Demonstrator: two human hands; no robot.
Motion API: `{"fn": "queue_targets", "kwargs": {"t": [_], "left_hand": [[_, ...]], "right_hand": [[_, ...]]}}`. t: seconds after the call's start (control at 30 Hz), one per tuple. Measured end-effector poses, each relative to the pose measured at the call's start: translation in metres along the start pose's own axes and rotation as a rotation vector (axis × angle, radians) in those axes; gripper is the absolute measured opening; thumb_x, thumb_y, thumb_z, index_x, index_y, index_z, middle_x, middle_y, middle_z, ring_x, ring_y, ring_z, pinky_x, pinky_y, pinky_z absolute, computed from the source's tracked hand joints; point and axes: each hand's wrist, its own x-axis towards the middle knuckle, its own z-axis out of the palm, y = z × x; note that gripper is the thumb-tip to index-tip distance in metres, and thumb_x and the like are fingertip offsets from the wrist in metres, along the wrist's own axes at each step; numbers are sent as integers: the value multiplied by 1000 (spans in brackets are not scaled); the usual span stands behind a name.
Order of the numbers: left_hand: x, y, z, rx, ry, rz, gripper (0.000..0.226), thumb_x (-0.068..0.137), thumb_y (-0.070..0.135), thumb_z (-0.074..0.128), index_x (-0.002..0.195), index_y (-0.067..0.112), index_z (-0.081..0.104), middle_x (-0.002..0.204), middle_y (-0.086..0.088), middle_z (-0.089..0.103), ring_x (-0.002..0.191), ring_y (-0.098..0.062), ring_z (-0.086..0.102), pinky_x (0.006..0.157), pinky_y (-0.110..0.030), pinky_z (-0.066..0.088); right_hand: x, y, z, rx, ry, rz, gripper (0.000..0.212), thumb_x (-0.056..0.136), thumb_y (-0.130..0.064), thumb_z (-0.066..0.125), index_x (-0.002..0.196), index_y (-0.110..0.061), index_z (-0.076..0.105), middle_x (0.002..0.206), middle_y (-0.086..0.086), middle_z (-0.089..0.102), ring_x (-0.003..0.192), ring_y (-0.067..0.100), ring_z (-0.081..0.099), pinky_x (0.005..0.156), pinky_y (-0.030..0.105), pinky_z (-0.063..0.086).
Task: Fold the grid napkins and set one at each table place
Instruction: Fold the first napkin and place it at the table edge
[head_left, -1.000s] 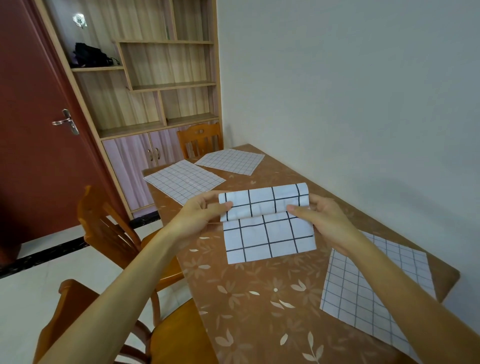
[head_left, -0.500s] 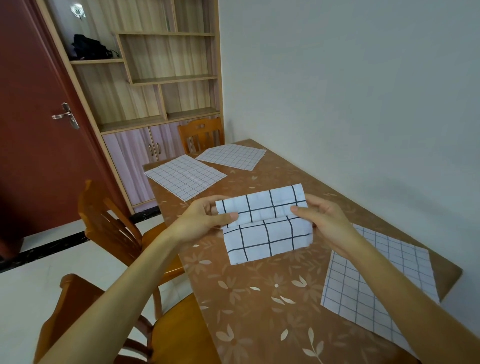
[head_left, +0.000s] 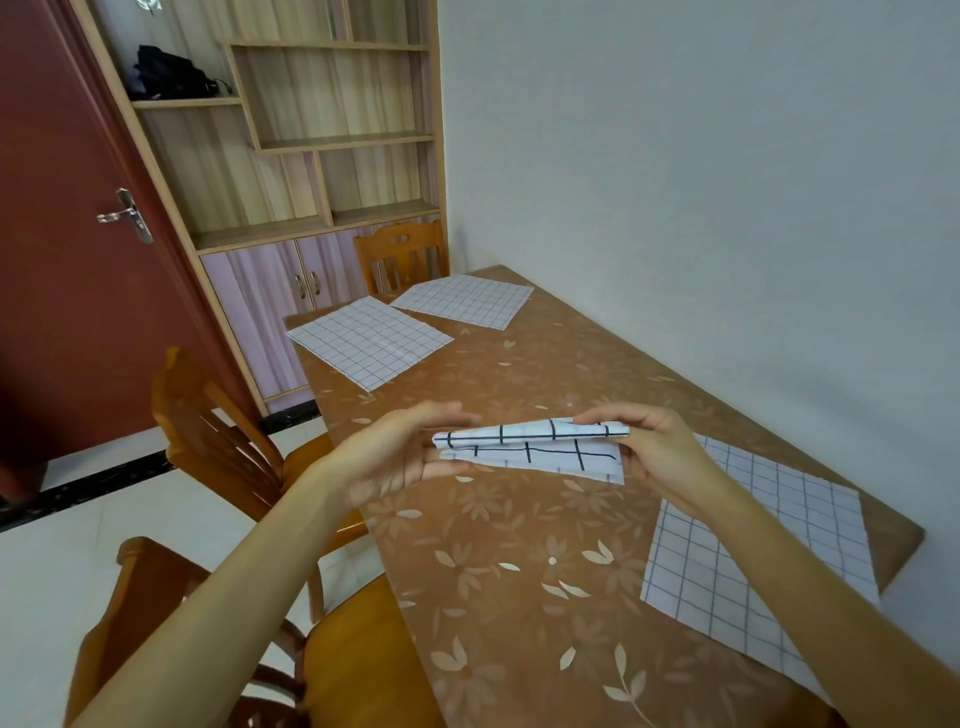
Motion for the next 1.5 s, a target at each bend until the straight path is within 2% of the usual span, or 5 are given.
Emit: {"fn": "queue_targets", "kwargs": {"t": [0.2,0.37,0.57,1.17,1.5], "left_hand": [[10,-22,-8,358,161,104,34,88,4,74,121,12,72,100,2,80,104,-26,75,77,-28,64],[24,-53,-18,564,253,204,26,87,10,77,108,25,72,110,-6,77,99,-27,75,83,-38,64],[55,-114,-55,634,257,135,45,67,61,83,102,34,75,107,-36,64,98,-50,65,82,-61,57],[170,-238,-118,1090,361,-244,27,85,38,79,76,23,59,72,3,59,73,-21,58,62,-30,44],[177,-285,-107,1453,408,66,44,82,49,77,102,12,65,106,-7,62,100,-29,61,51,-33,44]], "right_hand": [[4,16,3,307,-116,151,47,104,-22,34,102,-4,77,111,14,75,100,30,71,84,39,60],[7,54,5,-225,-91,154,43,81,-26,80,122,-33,67,120,-8,70,105,6,69,87,30,60],[13,131,20,-303,-87,258,54,79,-20,84,127,-27,61,117,-10,68,103,13,70,85,40,61],[14,291,93,-719,-345,534,14,91,-42,63,92,-28,65,73,-13,63,78,11,65,76,32,53],[-24,305,124,-1027,-210,-23,54,95,-26,59,145,-10,46,152,12,45,142,29,42,112,39,40]]}}
